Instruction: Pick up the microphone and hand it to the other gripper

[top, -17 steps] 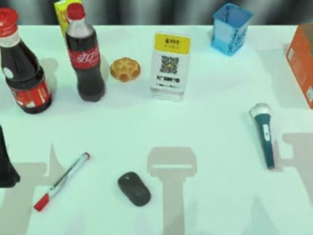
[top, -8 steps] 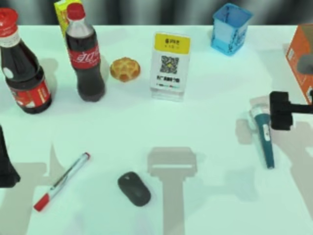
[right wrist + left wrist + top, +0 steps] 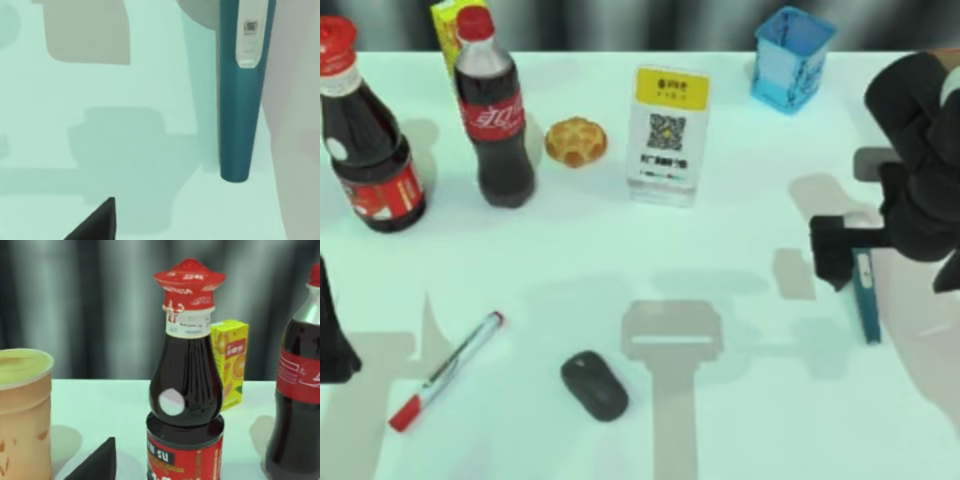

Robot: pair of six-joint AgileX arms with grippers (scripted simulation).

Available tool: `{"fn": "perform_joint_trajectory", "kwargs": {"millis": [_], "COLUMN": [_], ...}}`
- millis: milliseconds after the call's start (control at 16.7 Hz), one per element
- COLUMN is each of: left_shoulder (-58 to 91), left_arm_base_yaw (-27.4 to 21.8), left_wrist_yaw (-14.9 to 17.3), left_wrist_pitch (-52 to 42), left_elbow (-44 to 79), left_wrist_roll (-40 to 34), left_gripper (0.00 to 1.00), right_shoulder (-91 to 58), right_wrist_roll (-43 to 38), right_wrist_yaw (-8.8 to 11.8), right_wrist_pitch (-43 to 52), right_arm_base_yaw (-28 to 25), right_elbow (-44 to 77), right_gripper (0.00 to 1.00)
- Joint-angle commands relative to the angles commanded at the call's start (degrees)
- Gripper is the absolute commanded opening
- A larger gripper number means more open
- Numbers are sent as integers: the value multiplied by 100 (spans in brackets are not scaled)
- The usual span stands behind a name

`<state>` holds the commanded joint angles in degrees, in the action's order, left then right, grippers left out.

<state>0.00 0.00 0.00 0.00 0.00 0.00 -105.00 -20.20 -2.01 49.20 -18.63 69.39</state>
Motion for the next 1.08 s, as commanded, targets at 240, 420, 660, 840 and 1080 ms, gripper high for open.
{"fn": "perform_joint_trajectory", "kwargs": {"millis": [240, 420, 660, 840, 1080], "left_shoulder": [0, 0, 0, 0, 0], "left_arm_base_yaw": [0, 0, 0, 0, 0], "left_wrist_yaw": [0, 0, 0, 0, 0], "left_wrist_pitch": [0, 0, 0, 0, 0], "left_elbow": [0, 0, 0, 0, 0], "left_wrist_roll": [0, 0, 0, 0, 0], "left_gripper": [100, 100, 100, 100, 100], "right_shoulder": [-4, -58, -590, -1079, -1346], "right_wrist_roll": [-1, 12, 23, 28, 31], "right_wrist_yaw": [0, 2, -1, -3, -5], "right_wrist_pitch": [2, -102, -925, -1704, -2061], "right_arm_base_yaw": [-1, 25, 30, 44, 50], "right_elbow": [2, -53, -325, -588, -717], "right_gripper": [100, 100, 100, 100, 100]}}
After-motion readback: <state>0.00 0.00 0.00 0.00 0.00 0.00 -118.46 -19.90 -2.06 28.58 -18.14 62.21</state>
